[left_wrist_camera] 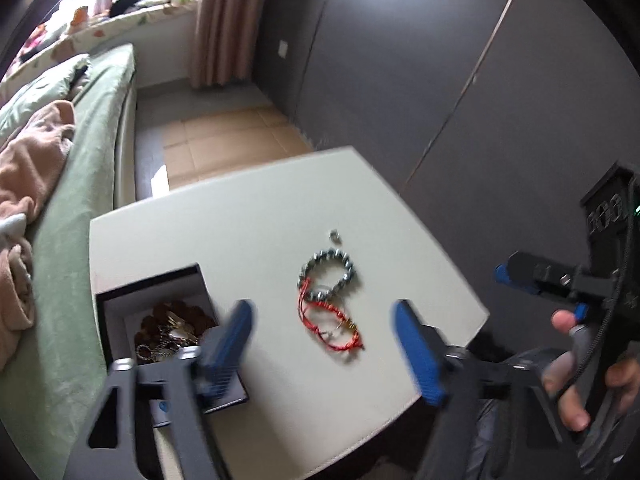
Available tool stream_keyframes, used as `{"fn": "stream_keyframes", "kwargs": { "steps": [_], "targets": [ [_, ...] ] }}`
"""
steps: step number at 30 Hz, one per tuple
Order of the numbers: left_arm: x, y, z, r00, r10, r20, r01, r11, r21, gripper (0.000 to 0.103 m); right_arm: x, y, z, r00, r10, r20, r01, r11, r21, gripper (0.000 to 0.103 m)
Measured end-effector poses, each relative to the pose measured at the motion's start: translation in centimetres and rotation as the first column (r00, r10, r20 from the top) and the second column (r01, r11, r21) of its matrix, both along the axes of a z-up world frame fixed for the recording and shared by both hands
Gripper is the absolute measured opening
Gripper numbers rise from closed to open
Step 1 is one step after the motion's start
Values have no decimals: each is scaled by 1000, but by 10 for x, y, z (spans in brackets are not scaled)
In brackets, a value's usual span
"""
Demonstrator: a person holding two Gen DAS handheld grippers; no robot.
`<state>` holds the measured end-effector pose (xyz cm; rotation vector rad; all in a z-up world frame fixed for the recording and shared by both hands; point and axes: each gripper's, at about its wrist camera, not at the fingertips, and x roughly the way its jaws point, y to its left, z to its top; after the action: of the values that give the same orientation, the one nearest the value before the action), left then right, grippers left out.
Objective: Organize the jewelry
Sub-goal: 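Move the left tool back from the box to the red string bracelets, then grasp the red string bracelet with the left tool and lift it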
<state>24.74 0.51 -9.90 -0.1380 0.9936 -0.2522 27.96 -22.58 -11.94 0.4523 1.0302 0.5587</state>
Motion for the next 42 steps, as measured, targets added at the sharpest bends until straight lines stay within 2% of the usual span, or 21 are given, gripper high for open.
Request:
{"fn": "stream_keyframes", "kwargs": {
  "steps": [1, 5, 9, 13, 16, 21, 26, 30, 34, 37, 42],
  "targets": [
    [3, -3, -3, 1000, -6, -18, 7, 1000, 9, 58, 1, -2, -3, 1000, -3, -9, 3, 1000, 1, 103],
    [18, -7, -15, 996, -6, -84, 8, 1000, 13, 56, 8, -7, -15, 999, 1, -44, 0, 1000, 13, 103],
    [32, -9, -29, 989, 9, -149, -4, 999, 33, 37, 14, -7, -26, 999, 7, -54, -8, 1000, -14, 103],
    [43, -11, -48, 979, 10, -203, -2, 999, 39, 32, 24, -12, -40, 997, 0, -84, -1, 1000, -21, 103],
    [52, -15, -58, 974, 4, -228, 11, 998, 65, 22, 32, -19, -51, 994, -12, -112, 13, 1000, 10, 103],
    [57, -29, -70, 961, -40, -274, 58, 997, 56, 21, 43, -21, -69, 983, -4, -182, 12, 999, 44, 103],
    [52, -39, -81, 947, -67, -313, 82, 996, 32, 21, 47, -16, -76, 978, 15, -208, -6, 999, 47, 103],
    [49, -45, -84, 941, -108, -321, 106, 994, -26, 21, 48, -15, -79, 975, 21, -221, -9, 998, 58, 103],
    [51, -55, -95, 930, -126, -344, 125, 992, -24, 21, 50, -14, -84, 970, 17, -244, 2, 997, 74, 103],
    [54, -59, -105, 930, -110, -350, 119, 993, 4, 21, 51, -15, -86, 966, 10, -257, 15, 995, 97, 103],
    [45, -71, -104, 951, -113, -289, 143, 986, 86, 21, 52, -14, -87, 964, -1, -265, 27, 995, 96, 103]
  ]
}}
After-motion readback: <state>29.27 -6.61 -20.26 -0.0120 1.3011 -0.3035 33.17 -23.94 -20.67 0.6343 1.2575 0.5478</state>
